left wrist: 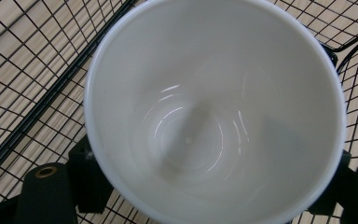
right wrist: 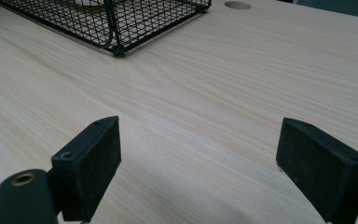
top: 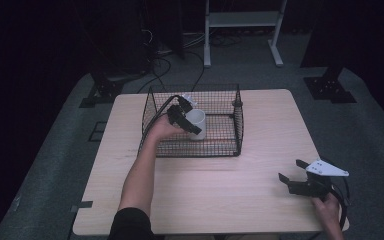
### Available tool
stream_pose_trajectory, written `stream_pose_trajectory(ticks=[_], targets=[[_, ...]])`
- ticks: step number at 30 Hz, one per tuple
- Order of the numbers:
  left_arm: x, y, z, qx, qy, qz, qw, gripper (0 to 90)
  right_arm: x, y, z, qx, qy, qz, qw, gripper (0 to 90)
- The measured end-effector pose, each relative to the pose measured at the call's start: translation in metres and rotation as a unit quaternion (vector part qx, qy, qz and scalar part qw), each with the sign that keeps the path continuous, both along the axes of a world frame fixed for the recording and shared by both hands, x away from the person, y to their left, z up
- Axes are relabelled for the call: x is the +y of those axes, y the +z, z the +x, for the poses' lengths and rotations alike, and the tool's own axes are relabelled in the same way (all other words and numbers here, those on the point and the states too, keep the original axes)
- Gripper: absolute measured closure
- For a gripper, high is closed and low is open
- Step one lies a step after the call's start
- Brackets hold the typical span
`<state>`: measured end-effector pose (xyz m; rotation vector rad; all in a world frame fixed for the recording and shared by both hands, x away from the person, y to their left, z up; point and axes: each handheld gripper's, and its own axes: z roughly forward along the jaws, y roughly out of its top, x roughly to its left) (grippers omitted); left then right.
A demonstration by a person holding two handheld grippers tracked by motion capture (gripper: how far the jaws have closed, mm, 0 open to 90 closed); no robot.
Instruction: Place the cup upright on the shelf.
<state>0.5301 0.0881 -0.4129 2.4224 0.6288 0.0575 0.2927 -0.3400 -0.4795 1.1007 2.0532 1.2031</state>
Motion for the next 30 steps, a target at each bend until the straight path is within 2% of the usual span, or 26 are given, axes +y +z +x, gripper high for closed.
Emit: stream_pose_trajectory(ticks=[4, 8, 9, 15, 19, 30], targets=[[0.000, 0.000, 0.000, 0.000, -0.001, -0.005, 1.0000, 18.6, 0.000, 0.000, 0.000, 0.000, 0.000, 0.000, 1.0000, 13.1], [0.001, 0.004, -0.002, -0.014, -0.002, -0.012, 0.9998, 14.5, 0.000, 0.000, 0.000, 0.000, 0.000, 0.000, 1.0000, 13.1], [0.003, 0.008, -0.003, -0.019, 0.005, -0.019, 0.9996, 13.2, 0.000, 0.000, 0.000, 0.001, 0.000, 0.000, 1.0000, 13.1], [0.008, 0.021, -0.007, -0.037, 0.009, -0.036, 0.9986, 11.1, 0.000, 0.000, 0.000, 0.001, 0.001, 0.000, 1.0000, 13.1], [0.013, 0.027, -0.010, -0.043, 0.014, -0.047, 0.9979, 10.3, 0.000, 0.000, 0.000, 0.001, 0.001, 0.001, 1.0000, 13.1], [0.018, 0.044, -0.021, -0.066, 0.015, -0.055, 0.9962, 8.8, 0.000, 0.000, 0.000, 0.000, 0.001, 0.001, 1.0000, 13.1]])
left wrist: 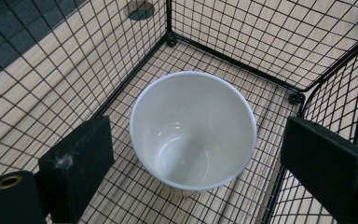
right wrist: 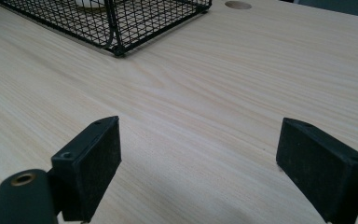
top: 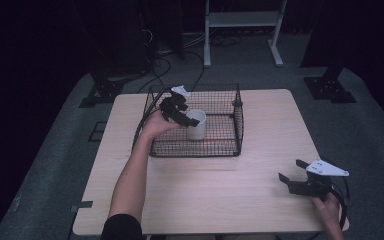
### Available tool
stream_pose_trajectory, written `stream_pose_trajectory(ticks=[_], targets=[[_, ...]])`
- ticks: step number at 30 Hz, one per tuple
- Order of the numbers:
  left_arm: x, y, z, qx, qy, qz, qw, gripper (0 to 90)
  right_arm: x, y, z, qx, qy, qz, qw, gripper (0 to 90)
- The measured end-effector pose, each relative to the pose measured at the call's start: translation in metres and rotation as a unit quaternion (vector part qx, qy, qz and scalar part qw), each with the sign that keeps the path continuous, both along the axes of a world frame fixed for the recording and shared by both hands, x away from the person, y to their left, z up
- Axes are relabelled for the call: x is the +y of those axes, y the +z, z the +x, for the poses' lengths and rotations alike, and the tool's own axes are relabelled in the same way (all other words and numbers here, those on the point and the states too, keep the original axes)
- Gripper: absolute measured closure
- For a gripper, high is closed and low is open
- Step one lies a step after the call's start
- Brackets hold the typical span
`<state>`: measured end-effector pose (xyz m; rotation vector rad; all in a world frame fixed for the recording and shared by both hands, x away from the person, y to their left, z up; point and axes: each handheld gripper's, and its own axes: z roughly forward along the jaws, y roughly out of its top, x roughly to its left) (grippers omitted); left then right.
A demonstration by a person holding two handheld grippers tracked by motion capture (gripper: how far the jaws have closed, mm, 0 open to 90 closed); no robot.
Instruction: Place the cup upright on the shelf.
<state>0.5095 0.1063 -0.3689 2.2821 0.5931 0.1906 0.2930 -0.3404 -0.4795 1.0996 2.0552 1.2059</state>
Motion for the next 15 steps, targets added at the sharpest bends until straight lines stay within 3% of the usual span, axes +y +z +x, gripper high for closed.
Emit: stream_pose_trajectory(ticks=[6, 15], targets=[[0.003, 0.006, -0.007, 0.005, 0.001, 0.011, 0.9999, 7.9, 0.000, 0.000, 0.000, 0.000, 0.000, 0.000, 1.0000, 13.1], [0.009, 0.017, -0.025, -0.016, 0.000, 0.004, 0.9999, 7.9, 0.000, 0.000, 0.000, 0.000, 0.001, 0.000, 1.0000, 13.1]])
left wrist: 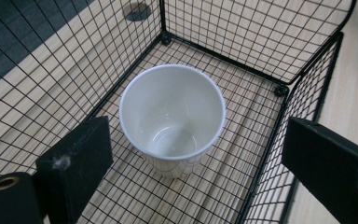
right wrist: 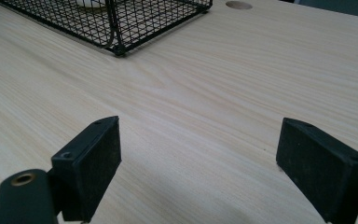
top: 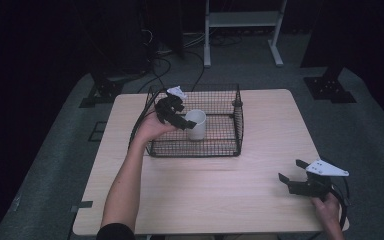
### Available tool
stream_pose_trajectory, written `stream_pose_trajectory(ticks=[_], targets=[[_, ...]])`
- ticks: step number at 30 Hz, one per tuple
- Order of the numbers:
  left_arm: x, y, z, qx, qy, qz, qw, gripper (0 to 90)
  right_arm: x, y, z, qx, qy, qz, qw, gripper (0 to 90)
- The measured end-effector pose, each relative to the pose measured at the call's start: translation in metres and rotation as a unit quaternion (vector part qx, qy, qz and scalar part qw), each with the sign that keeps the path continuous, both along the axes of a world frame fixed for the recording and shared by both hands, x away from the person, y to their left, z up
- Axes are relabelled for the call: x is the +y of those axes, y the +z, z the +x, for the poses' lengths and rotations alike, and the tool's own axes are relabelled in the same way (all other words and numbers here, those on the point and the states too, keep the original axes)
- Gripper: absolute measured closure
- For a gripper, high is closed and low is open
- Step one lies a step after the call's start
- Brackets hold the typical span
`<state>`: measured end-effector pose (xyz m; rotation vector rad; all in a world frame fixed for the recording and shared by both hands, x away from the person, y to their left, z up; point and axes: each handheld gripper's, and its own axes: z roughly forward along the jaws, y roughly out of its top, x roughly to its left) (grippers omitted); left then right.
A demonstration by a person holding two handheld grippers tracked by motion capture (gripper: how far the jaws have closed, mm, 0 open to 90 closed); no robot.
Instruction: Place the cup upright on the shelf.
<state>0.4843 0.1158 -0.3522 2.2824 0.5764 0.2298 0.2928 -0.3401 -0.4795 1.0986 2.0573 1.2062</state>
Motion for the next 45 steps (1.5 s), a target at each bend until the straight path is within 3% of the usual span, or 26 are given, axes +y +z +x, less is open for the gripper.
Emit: stream_pose_trajectory(ticks=[7, 24, 27, 39, 45], targets=[[0.004, 0.006, -0.012, -0.017, -0.004, -0.005, 0.9998, 8.0, 0.000, 0.000, 0.000, 0.000, 0.000, 0.000, 1.0000, 13.1], [0.008, 0.009, -0.040, -0.033, -0.013, -0.010, 0.9993, 8.0, 0.000, 0.000, 0.000, 0.000, 0.000, 0.000, 1.0000, 13.1], [0.006, 0.008, -0.044, -0.027, -0.018, -0.009, 0.9994, 8.0, 0.000, 0.000, 0.000, -0.001, 0.001, -0.001, 1.0000, 13.1], [0.003, 0.014, -0.063, -0.044, -0.035, -0.009, 0.9984, 8.1, 0.000, 0.000, 0.000, -0.002, 0.002, 0.000, 1.0000, 13.1], [0.005, 0.014, -0.070, -0.042, -0.039, -0.010, 0.9983, 8.4, 0.000, 0.000, 0.000, -0.001, 0.001, 0.000, 1.0000, 13.1]])
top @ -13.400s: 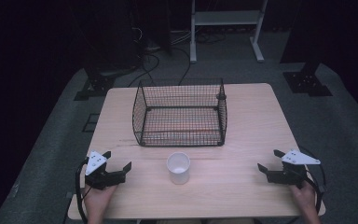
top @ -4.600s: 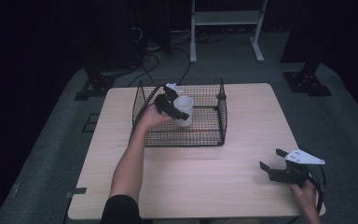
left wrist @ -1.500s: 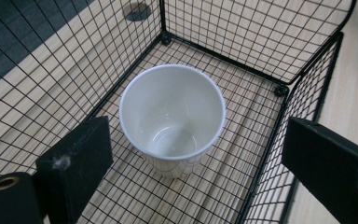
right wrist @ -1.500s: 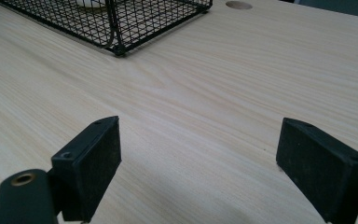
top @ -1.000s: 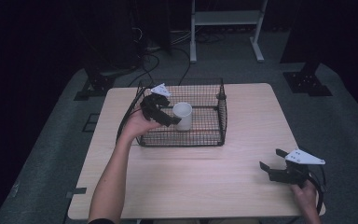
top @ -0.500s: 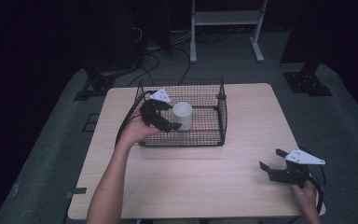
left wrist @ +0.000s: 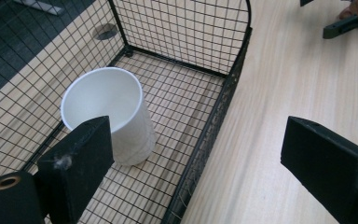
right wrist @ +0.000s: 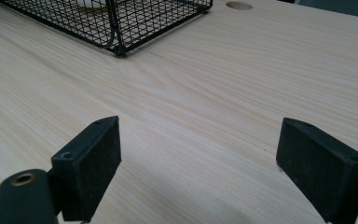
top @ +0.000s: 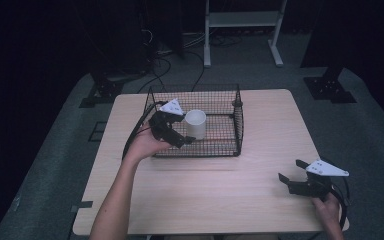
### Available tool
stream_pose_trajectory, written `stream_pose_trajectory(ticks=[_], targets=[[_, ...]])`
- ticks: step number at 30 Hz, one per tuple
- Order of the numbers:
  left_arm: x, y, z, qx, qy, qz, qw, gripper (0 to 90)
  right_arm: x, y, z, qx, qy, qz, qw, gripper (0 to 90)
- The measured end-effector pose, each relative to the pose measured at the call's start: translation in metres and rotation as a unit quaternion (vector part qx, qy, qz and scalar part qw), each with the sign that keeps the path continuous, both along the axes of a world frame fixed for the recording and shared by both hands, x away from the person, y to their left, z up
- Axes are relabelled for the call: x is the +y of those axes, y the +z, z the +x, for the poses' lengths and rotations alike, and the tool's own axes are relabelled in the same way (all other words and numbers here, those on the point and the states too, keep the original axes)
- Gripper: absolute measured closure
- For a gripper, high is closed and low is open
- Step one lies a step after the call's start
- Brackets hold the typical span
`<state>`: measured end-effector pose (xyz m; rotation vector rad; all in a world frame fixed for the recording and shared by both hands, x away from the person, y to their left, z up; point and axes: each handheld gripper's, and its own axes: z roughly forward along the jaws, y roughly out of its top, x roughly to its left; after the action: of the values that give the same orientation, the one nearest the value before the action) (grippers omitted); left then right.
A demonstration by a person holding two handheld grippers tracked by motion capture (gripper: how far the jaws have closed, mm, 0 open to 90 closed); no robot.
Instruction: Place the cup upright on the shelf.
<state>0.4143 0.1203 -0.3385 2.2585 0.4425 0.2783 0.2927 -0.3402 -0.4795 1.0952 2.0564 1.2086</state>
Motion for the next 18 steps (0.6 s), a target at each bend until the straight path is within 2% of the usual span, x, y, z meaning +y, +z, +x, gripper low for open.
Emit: stream_pose_trajectory(ticks=[18], targets=[[0.007, -0.009, -0.021, -0.003, -0.007, -0.002, 1.0000, 8.3, 0.000, 0.000, 0.001, 0.000, -0.004, -0.001, 1.0000, 13.1]])
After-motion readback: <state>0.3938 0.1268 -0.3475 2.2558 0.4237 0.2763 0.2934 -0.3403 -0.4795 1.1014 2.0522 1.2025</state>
